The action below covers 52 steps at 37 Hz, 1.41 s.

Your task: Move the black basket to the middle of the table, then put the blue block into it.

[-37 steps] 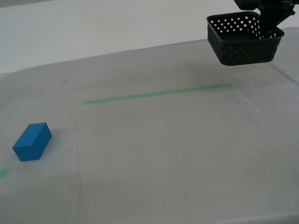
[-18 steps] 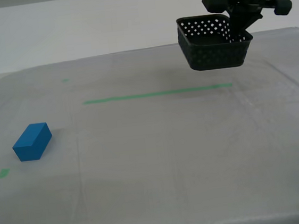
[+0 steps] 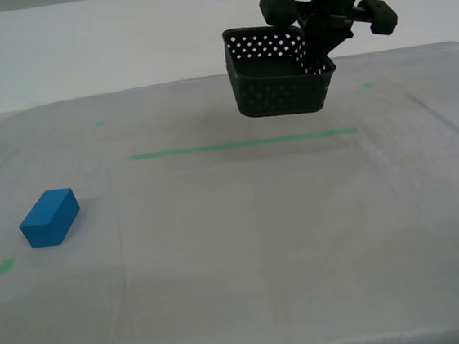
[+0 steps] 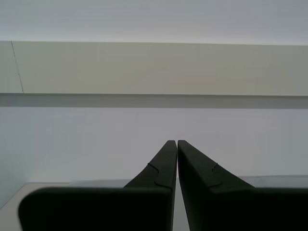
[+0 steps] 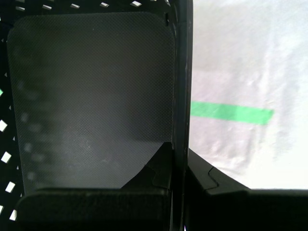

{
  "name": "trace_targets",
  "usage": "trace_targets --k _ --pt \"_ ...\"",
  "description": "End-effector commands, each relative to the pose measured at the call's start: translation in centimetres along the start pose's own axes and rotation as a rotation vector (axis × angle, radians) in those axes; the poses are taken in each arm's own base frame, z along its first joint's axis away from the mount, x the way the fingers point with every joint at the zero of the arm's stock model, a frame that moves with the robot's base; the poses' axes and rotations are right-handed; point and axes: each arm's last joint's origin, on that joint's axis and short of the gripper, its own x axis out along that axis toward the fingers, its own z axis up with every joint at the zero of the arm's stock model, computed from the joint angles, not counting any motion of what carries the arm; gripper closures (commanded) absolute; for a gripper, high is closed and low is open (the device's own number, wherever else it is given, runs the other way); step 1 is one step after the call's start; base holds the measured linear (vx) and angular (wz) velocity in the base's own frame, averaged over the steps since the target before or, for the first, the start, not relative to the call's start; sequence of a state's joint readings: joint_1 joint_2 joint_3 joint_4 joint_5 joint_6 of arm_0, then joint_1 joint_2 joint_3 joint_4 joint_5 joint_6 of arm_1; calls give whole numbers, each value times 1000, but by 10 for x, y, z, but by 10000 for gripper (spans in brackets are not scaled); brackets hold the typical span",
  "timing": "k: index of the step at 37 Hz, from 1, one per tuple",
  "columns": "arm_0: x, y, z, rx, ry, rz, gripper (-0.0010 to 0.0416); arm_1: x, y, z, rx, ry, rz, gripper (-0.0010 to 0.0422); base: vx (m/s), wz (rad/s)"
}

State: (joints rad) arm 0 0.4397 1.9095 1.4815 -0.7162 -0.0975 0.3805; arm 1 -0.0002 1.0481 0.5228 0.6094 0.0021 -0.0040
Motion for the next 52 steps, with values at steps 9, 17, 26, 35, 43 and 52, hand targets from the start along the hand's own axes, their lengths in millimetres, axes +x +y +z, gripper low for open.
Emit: trace_targets --k 9,17,26,35,43,52 --pt "2 30 -12 23 -19 -26 406 0 0 1 2 -6 -3 412 0 0" --pt "3 34 -14 63 -20 -24 406 0 0 1 2 -6 -3 412 0 0" --pt "3 37 -14 99 -38 -13 406 0 0 1 2 -6 -3 412 0 0" --pt "27 36 -14 108 -7 -18 406 0 0 1 1 -5 -3 412 0 0" --pt "40 35 -14 109 12 -28 406 0 0 1 2 -6 -2 412 0 0" --pt "54 35 -12 106 23 -32 406 0 0 1 2 -7 -2 412 0 0"
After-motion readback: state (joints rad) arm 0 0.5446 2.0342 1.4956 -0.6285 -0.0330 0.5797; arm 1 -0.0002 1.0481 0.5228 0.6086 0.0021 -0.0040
